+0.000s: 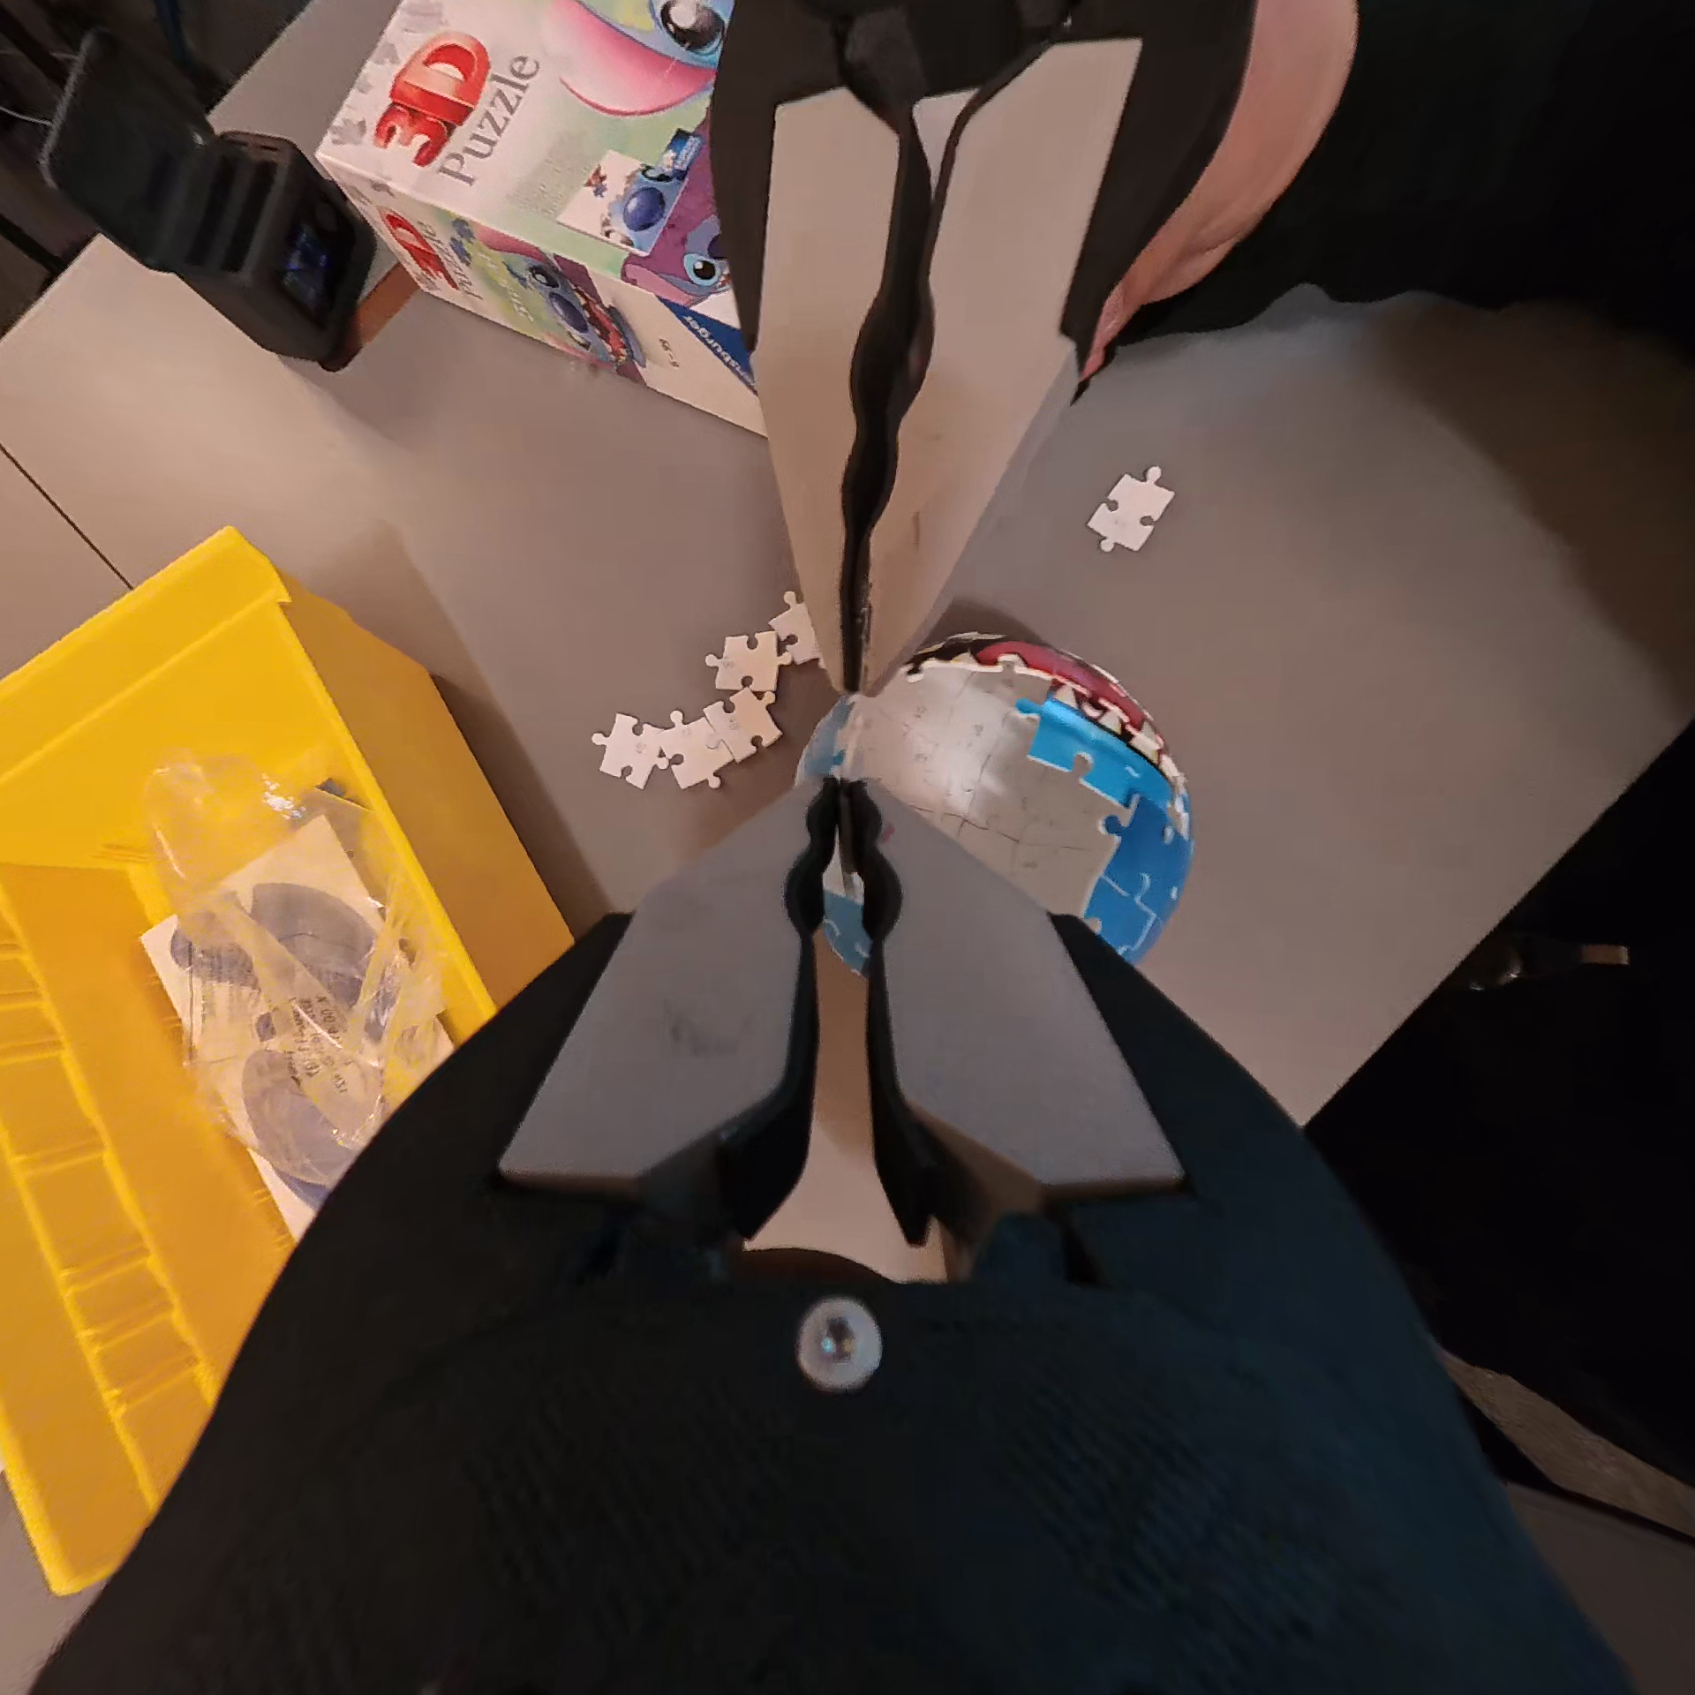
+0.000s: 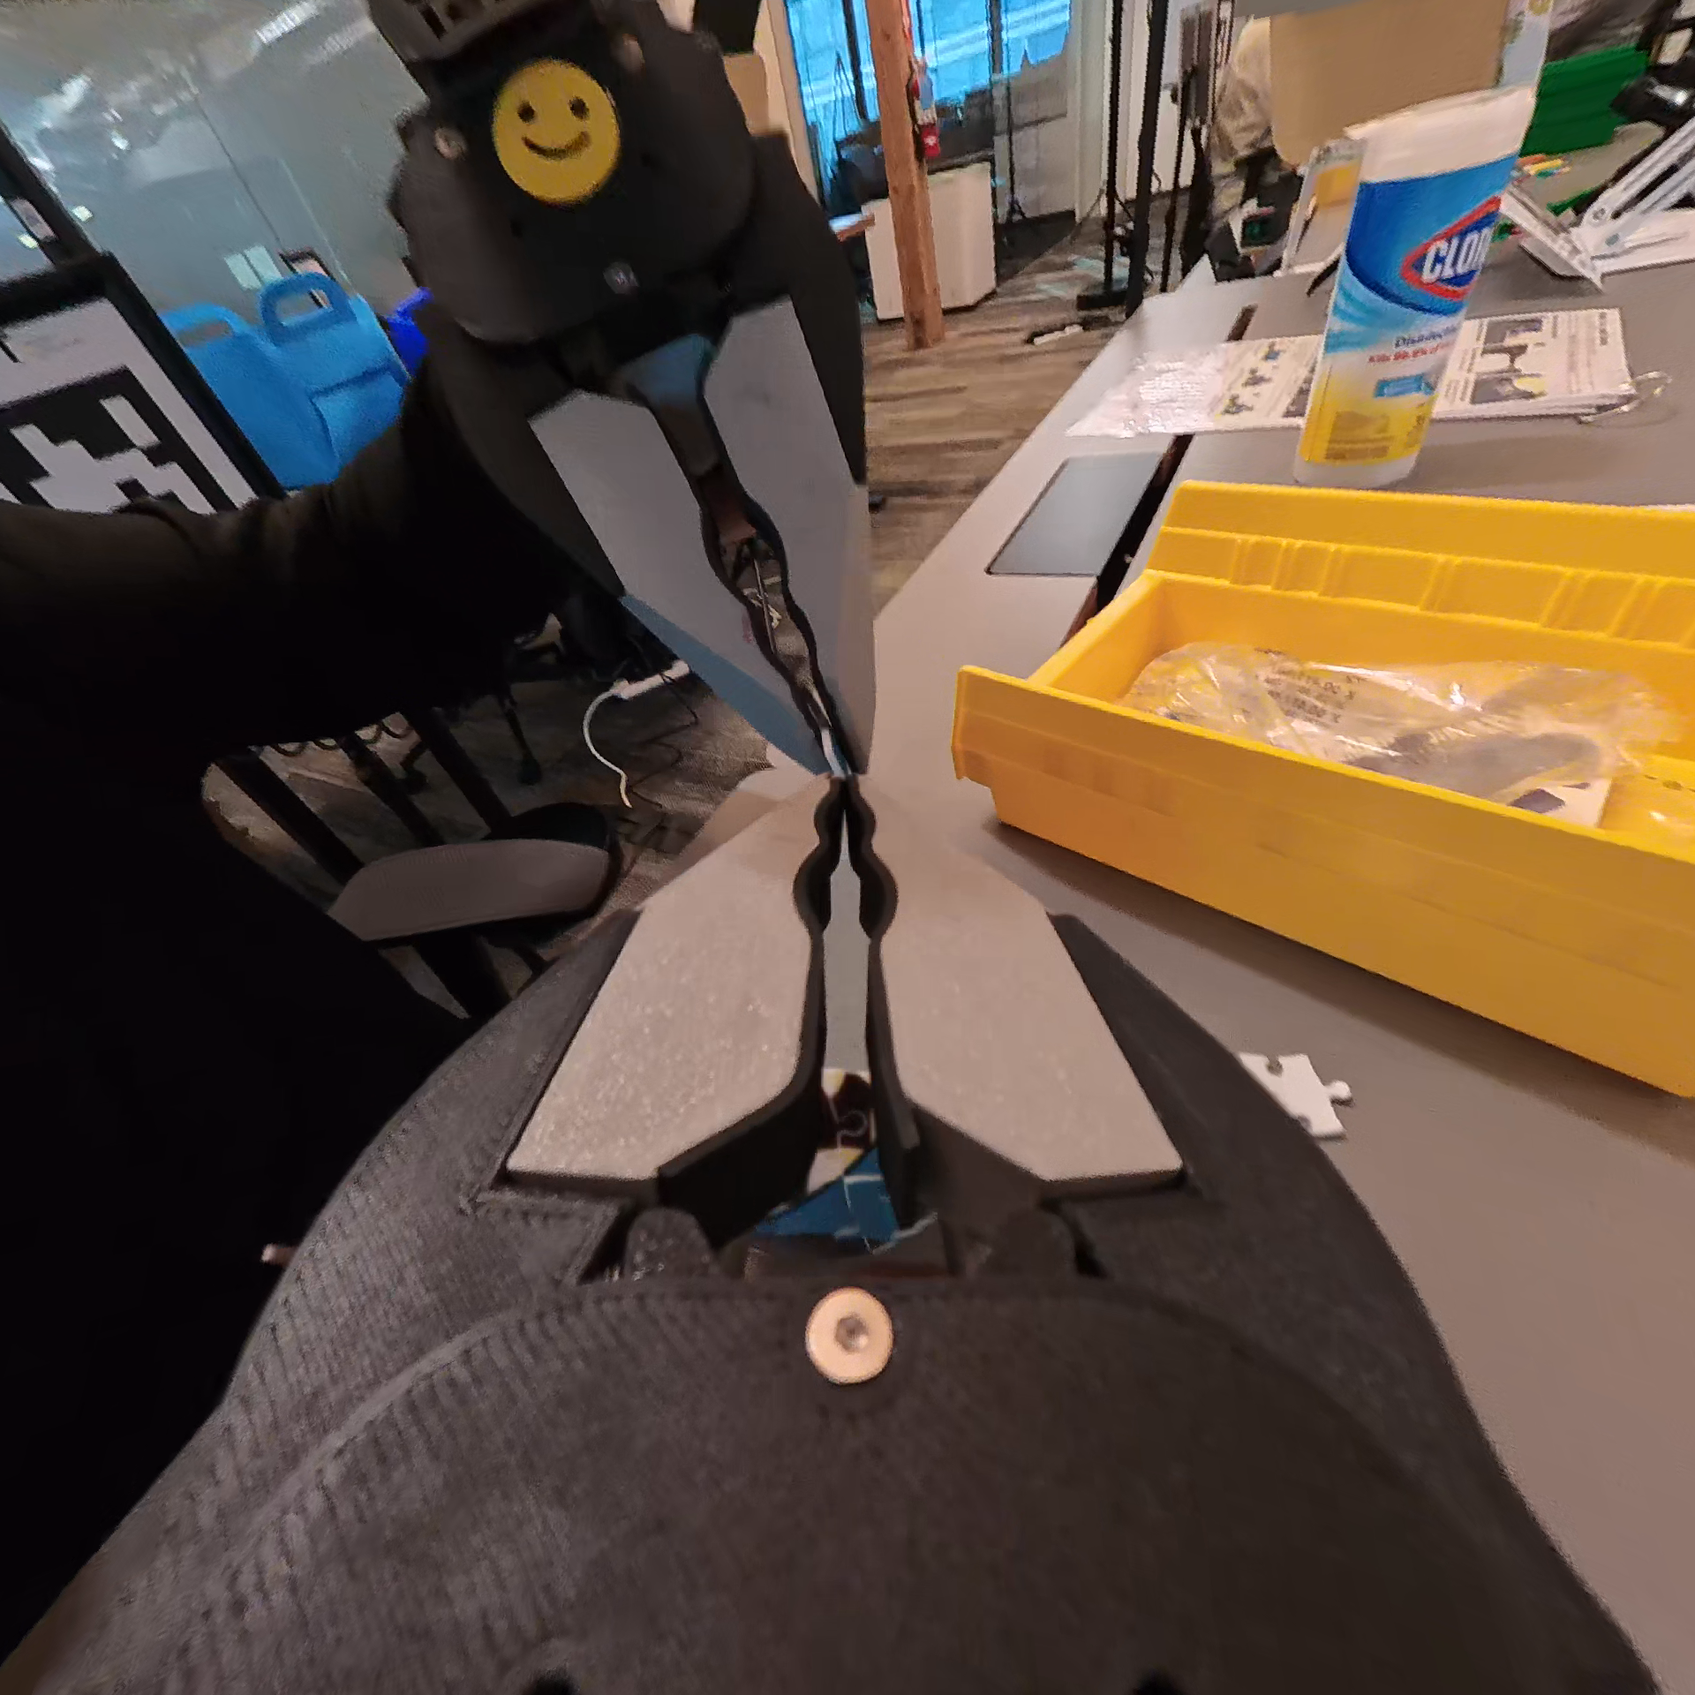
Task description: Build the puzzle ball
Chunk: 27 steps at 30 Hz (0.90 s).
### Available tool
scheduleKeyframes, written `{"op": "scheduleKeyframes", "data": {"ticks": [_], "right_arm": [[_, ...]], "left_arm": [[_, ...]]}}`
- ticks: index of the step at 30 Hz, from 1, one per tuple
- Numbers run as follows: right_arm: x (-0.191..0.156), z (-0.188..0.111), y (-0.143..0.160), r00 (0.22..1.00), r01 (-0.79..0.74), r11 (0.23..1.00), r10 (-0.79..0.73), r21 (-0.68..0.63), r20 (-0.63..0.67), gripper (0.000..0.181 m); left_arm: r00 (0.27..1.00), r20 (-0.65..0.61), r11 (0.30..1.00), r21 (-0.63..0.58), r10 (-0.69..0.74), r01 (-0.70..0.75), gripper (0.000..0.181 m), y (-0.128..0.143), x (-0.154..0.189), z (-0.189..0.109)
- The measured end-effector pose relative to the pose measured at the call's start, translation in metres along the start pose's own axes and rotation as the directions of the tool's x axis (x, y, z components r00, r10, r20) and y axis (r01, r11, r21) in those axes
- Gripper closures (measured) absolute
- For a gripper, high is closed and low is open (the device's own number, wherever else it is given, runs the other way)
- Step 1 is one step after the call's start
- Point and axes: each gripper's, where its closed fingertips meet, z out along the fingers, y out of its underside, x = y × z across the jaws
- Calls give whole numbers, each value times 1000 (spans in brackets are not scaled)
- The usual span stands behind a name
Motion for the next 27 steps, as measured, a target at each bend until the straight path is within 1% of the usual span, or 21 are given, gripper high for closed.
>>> {"op": "scheduleKeyframes", "data": {"ticks": [2,3,5,9,13,15,17,19,23,27], "right_arm": [[-4,2,-2,1000,-4,1000,3,7,18,181],[-3,4,0,1000,3,1000,-3,-4,5,175],[-3,6,5,1000,28,999,-28,-30,-7,178],[-4,7,5,998,58,998,-58,-32,-19,181],[0,4,1,996,72,997,-72,-3,-43,181],[1,0,-4,999,35,999,-34,39,-25,181],[2,-4,-9,1000,-5,996,5,85,-2,181],[2,-5,-11,1000,-27,993,26,113,15,181],[2,-6,-13,999,-34,990,30,137,28,181],[1,-5,-10,1000,-18,992,15,123,25,181]], "left_arm": [[1000,-8,1000,-6,8,-8,181,-1,3,3],[1000,-10,1000,-4,13,-13,181,-2,4,4],[1000,-9,1000,1,22,-22,181,-4,6,4],[1000,-18,1000,8,15,-14,181,-5,6,4],[1000,2,999,43,-9,9,175,-7,1,0],[1000,11,997,68,-28,27,165,-6,-2,-2],[999,3,994,103,-46,45,168,-6,-2,-2],[999,-4,990,134,-52,52,174,-8,0,-3],[997,-21,977,198,-77,80,177,-12,1,-7],[995,-31,969,226,-98,102,178,-10,0,-10]]}}
